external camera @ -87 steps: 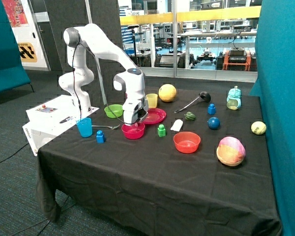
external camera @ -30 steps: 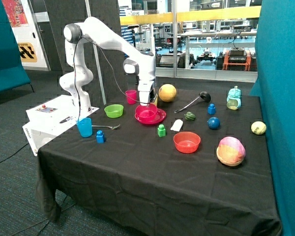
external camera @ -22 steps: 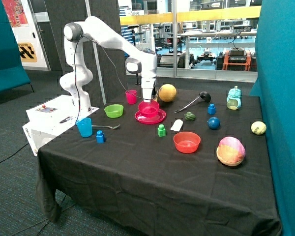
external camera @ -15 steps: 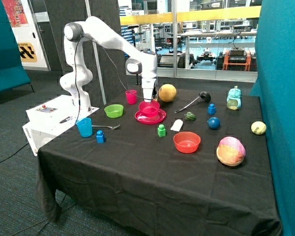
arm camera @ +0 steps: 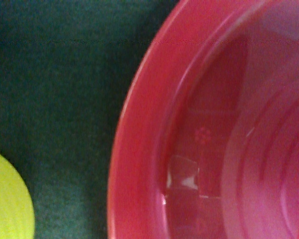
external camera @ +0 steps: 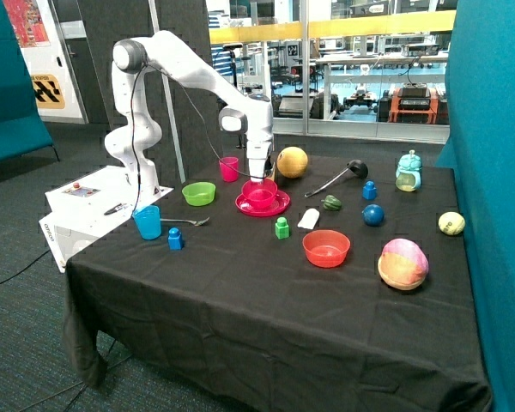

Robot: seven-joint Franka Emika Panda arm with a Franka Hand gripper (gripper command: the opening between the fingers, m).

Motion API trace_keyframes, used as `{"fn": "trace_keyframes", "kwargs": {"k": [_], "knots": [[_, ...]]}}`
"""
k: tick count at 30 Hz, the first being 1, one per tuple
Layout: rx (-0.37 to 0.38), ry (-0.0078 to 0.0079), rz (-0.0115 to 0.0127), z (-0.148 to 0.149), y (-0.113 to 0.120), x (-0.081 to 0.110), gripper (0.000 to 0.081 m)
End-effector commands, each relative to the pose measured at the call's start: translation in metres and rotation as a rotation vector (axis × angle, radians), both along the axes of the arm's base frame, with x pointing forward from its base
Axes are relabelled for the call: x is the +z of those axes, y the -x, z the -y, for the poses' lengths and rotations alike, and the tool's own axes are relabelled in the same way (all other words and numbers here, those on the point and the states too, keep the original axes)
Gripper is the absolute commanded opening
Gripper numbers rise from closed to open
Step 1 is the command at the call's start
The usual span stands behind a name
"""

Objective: Place the bowl on the plate and the cup in the bowl matching the color

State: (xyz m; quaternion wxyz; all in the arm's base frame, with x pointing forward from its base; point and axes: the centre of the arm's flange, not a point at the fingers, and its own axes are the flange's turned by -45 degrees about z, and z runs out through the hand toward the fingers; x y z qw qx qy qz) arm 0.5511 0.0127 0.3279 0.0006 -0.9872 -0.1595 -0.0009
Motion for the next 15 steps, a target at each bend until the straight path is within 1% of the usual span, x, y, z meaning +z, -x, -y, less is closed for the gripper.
{"fn": "trace_keyframes", "kwargs": {"k": [1, 2, 3, 5, 7, 9, 15], "knots": [[-0.004, 0.0015, -0.0017, -0.003, 0.002, -0.006, 0.0008], [-0.003, 0.0015, -0.0017, -0.003, 0.002, -0.006, 0.0069], [-0.003, 0.0015, -0.0017, -0.002, 0.002, -0.005, 0.0108], [-0.003, 0.0015, -0.0017, -0.001, 0.002, -0.005, 0.024], [-0.003, 0.0015, -0.0017, 0.0, 0.002, -0.005, 0.0312], [0.002, 0.0015, -0.0017, 0.002, 0.002, -0.005, 0.0374], [-0.011, 0.0015, -0.0017, 0.007, 0.001, -0.004, 0.0503]]}}
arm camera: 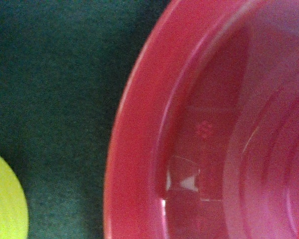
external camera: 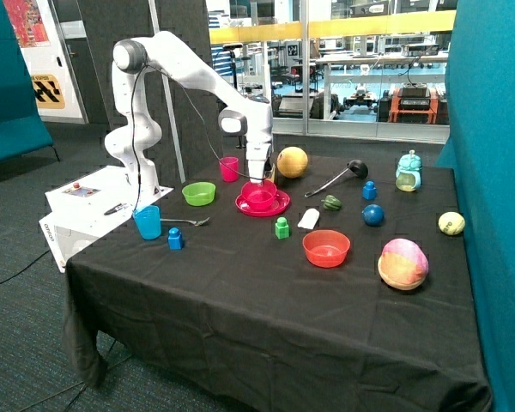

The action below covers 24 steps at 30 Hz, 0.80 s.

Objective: Place the bowl on the plate and the cup in the bowl matching the color

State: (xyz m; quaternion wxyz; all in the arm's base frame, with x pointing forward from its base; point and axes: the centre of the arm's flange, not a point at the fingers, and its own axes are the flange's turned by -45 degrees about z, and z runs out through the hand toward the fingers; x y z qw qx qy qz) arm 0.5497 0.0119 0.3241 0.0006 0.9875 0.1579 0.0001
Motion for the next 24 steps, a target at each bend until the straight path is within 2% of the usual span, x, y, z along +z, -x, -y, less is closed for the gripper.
{"fn": "trace_keyframes", "kwargs": {"k": [1, 6, 11, 18, 24], "knots": [[-0.009, -0.0011, -0.0003, 0.007, -0.001, 0.0, 0.0531], [-0.024, -0.0011, -0.0003, 0.01, -0.001, 0.001, 0.0641], [-0.032, -0.0011, -0.0003, 0.012, 0.0, 0.0, 0.0686], [-0.028, -0.0011, -0.0003, 0.012, 0.001, 0.002, 0.0689], [-0.005, -0.0011, -0.0003, 0.008, 0.001, 0.014, 0.0662]]}}
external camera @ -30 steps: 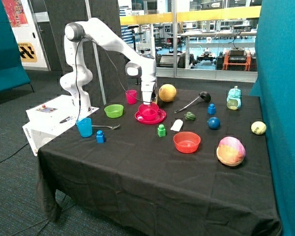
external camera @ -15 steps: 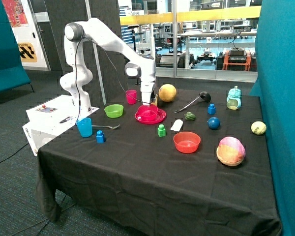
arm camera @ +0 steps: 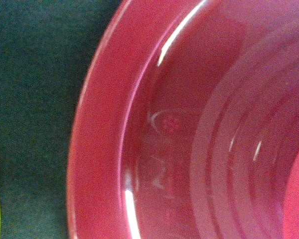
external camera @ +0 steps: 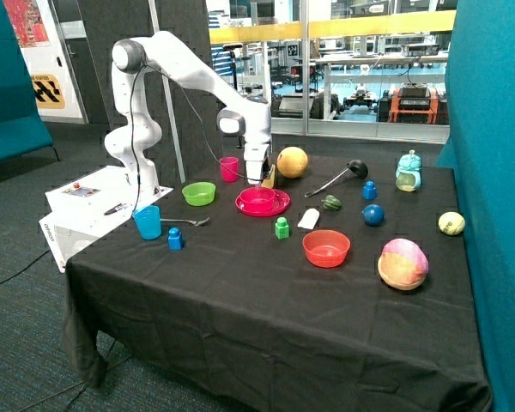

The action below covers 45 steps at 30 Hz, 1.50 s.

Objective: Place the bowl on the plate and the cup in the bowl matching the color

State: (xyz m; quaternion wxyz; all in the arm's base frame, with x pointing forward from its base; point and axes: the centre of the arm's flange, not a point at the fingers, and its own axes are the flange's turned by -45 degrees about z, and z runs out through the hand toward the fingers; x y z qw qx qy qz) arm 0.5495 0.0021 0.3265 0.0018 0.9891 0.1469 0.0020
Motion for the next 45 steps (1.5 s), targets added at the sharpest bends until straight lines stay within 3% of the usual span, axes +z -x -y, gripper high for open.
{"fn": "trace_keyframes", "kwargs": {"k": [1, 12, 23, 29, 32, 33, 38, 39, 44, 45], "knots": [[0.026, -0.003, -0.0046, -0.003, 0.0, 0.015, 0.0655], [0.101, -0.0028, -0.0047, -0.017, 0.009, 0.062, 0.0488], [0.172, -0.0027, -0.0048, -0.038, 0.048, 0.087, 0.0451], [0.238, -0.0025, -0.0049, -0.056, 0.076, 0.094, 0.0402], [0.257, -0.0025, -0.0049, -0.063, 0.086, 0.095, 0.0439], [0.266, -0.0024, -0.005, -0.066, 0.089, 0.095, 0.0412], [0.29, -0.0024, -0.005, -0.079, 0.103, 0.091, 0.0428], [0.3, -0.0023, -0.005, -0.082, 0.106, 0.09, 0.0397], [0.333, -0.0023, -0.005, -0.092, 0.117, 0.087, 0.0438], [0.342, -0.0022, -0.0051, -0.094, 0.119, 0.087, 0.0403]]}}
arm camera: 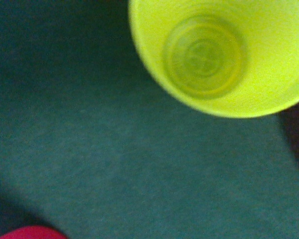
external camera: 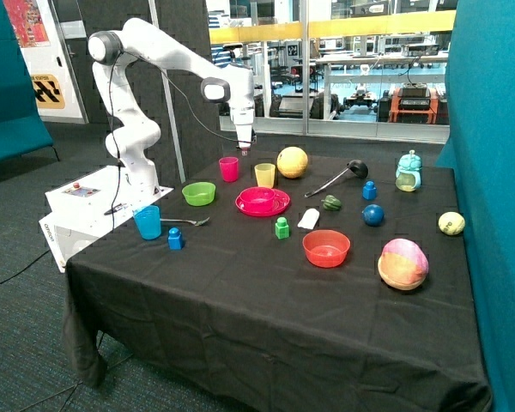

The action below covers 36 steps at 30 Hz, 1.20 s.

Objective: Place the bowl on the plate and the cup in the bowl matching the color

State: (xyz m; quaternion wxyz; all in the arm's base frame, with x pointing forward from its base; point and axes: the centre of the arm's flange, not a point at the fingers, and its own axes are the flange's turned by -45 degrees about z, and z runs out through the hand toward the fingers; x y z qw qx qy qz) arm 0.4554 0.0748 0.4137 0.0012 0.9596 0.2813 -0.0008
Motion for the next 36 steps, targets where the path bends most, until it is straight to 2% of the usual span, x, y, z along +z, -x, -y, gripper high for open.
{"fn": "trace_keyframes", "kwargs": {"k": [1, 3, 6, 9, 12, 16, 20, 22, 24, 26, 27, 30, 35, 36], "knots": [[0.075, -0.0027, 0.0008, -0.024, 0.027, -0.001, 0.0387], [0.099, -0.0027, 0.0007, -0.029, 0.033, -0.003, 0.0436], [0.124, -0.0027, 0.0007, -0.035, 0.041, -0.007, 0.0379], [0.14, -0.0027, 0.0007, -0.039, 0.045, -0.01, 0.038], [0.159, -0.0027, 0.0006, -0.043, 0.049, -0.013, 0.0427], [0.178, -0.0027, 0.0006, -0.046, 0.057, -0.017, 0.0392], [0.177, -0.0027, 0.0006, -0.045, 0.063, -0.022, 0.0472], [0.177, -0.0027, 0.0006, -0.045, 0.066, -0.025, 0.0426], [0.175, -0.0027, 0.0006, -0.044, 0.068, -0.028, 0.0477], [0.178, -0.0027, 0.0006, -0.042, 0.07, -0.03, 0.0421], [0.177, -0.0027, 0.0006, -0.042, 0.071, -0.031, 0.0445], [0.187, -0.0027, 0.0006, -0.04, 0.073, -0.034, 0.0415], [0.193, -0.0027, 0.0006, -0.039, 0.076, -0.04, 0.0474], [0.194, -0.0027, 0.0006, -0.039, 0.076, -0.041, 0.0446]]}}
